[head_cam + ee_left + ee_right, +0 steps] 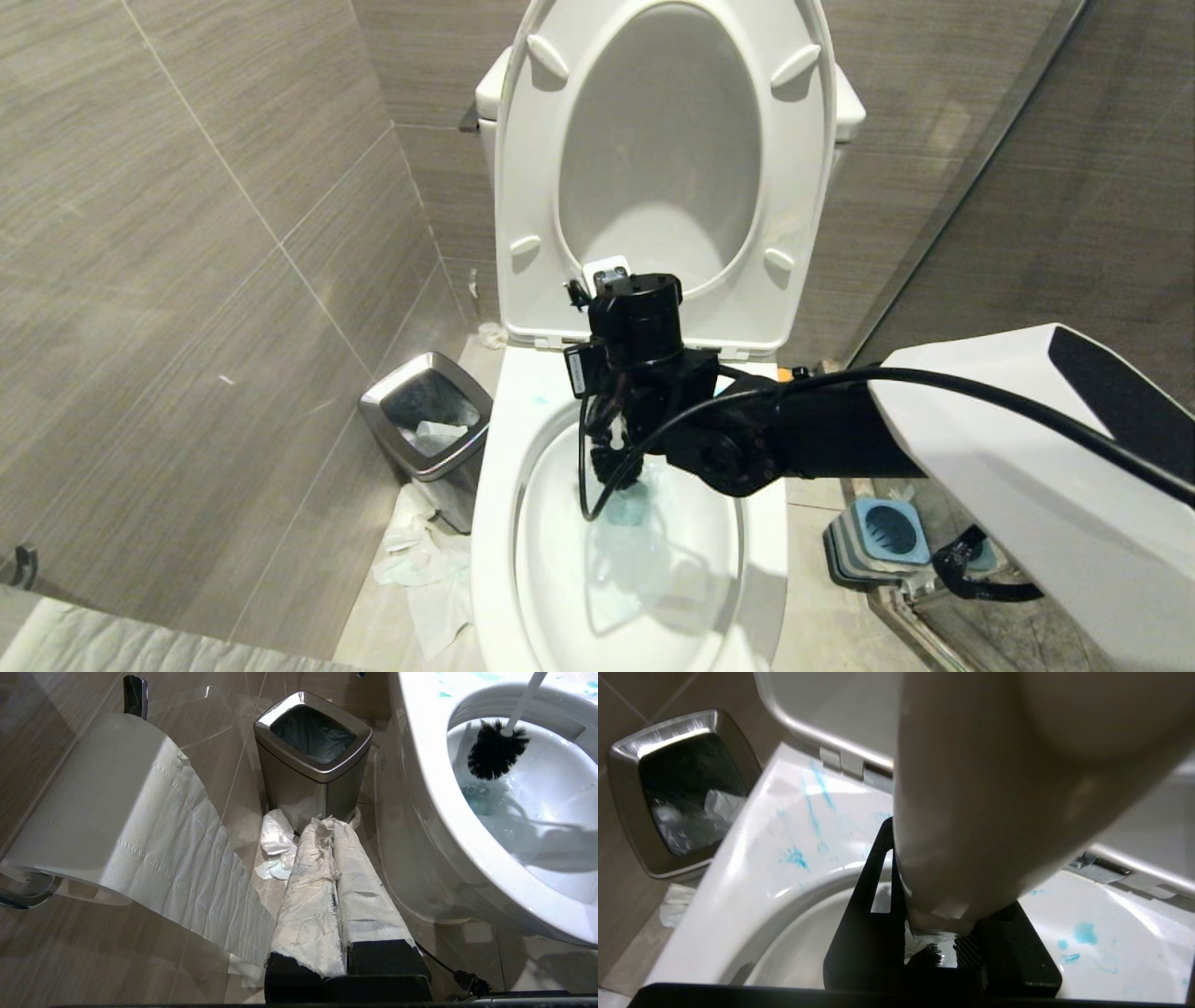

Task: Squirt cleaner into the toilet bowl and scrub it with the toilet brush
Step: Scrub the toilet bowl

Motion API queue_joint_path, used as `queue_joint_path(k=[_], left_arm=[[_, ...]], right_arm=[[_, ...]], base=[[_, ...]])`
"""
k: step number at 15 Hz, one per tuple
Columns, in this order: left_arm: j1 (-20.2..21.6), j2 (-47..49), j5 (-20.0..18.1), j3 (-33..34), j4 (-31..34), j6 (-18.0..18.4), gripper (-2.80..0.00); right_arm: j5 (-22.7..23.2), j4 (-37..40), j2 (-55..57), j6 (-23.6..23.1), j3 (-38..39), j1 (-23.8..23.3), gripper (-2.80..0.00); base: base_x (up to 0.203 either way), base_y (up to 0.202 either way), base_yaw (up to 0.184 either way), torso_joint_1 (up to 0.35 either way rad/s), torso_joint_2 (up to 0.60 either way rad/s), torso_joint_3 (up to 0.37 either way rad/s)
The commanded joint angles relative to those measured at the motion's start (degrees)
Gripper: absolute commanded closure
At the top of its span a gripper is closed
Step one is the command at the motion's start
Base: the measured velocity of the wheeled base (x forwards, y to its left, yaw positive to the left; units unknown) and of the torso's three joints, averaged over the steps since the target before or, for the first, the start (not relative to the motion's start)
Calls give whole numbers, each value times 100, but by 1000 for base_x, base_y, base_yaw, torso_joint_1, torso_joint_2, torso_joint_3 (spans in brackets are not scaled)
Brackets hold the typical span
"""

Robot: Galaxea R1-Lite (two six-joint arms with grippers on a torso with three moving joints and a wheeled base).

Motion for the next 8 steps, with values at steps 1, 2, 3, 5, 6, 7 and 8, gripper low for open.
queue_joint_path(k=[1,2,3,5,6,7,8], left_arm=[[2,5,1,9,-1,8,0],[2,5,1,9,-1,0,0],[2,5,1,10,-1,8,0],[2,5,1,9,-1,0,0],[2,5,1,9,-1,2,0],[2,5,1,9,-1,4,0],[2,5,1,9,-1,0,0]], right_arm=[[-36,-31,465,7,-60,-9,0],[-51,-33,646,26,-116,-15,0],[-65,-33,785,41,-168,-19,0],[-129,-25,892,31,-218,-50,0],[-132,-25,853,31,-199,-54,0],[-137,-25,762,31,-156,-54,0],[-137,-17,574,28,-75,-51,0]], base=[[0,0,0,0,0,0],[0,0,0,0,0,0],[0,0,0,0,0,0],[0,0,0,0,0,0],[0,0,0,0,0,0],[0,0,0,0,0,0],[0,0,0,0,0,0]])
